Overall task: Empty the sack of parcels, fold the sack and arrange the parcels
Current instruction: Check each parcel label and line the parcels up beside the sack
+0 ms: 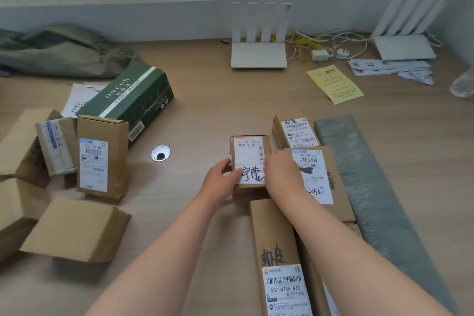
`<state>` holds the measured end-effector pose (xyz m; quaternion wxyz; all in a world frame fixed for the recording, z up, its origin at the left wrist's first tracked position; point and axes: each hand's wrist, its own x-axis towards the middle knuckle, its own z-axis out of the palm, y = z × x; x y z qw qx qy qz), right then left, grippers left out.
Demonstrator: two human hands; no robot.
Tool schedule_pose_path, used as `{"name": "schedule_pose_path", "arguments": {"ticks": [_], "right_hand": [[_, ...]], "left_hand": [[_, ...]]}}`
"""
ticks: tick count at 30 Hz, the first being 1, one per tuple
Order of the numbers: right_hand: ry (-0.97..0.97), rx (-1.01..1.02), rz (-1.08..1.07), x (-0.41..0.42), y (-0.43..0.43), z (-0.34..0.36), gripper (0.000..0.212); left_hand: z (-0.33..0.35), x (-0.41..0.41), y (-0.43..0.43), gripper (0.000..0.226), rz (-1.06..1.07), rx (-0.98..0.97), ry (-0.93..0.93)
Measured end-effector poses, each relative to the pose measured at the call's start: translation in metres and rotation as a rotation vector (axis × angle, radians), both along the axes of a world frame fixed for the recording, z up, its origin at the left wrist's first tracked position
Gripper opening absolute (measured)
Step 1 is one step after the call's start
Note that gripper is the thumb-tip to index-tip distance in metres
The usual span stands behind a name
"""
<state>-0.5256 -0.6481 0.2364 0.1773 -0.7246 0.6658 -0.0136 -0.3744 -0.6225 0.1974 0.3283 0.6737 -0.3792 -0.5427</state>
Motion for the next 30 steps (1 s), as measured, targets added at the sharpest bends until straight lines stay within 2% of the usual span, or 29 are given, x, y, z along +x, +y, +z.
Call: {"name": "schedule_pose_path", "arguments": {"ticks": [7, 13, 17, 19, 21, 24, 27, 30], "right_hand": [[0.074, 0.018, 0.108, -0.001, 0.013, 0.013, 0.023], [0.092, 0.027, 0.094, -0.008, 0.024, 0.014, 0.019], [0.108, 0.048, 0.071, -0.006, 0.029, 0.016, 0.018], [0.084, 0.024, 0.054, -0.002, 0.033, 0.017, 0.018], [-0.013, -0.045, 0.017, 0.005, 0.041, 0.016, 0.018], [-0.269, -0.089, -0.065, 0.024, 0.063, 0.018, 0.03], [-0.497, 0.013, -0.163, 0.055, 0.093, 0.018, 0.035], [-0.617, 0.119, -0.243, 0.091, 0.123, 0.007, 0.034]], "left_hand": [[0.002, -0.01, 0.012, 0.041, -0.047, 0.015, -0.006], [0.005, -0.014, 0.022, 0.042, -0.069, 0.057, 0.031], [0.003, -0.013, 0.027, 0.051, -0.073, 0.109, 0.069], [0.004, -0.009, 0.033, 0.063, -0.084, 0.116, 0.023], [0.005, -0.002, 0.044, 0.065, -0.071, 0.095, -0.019], [0.01, 0.017, 0.068, 0.056, -0.026, 0.054, -0.009], [0.012, 0.048, 0.101, 0.051, 0.02, 0.026, -0.02], [0.011, 0.087, 0.137, 0.048, 0.056, 0.036, -0.067]]}}
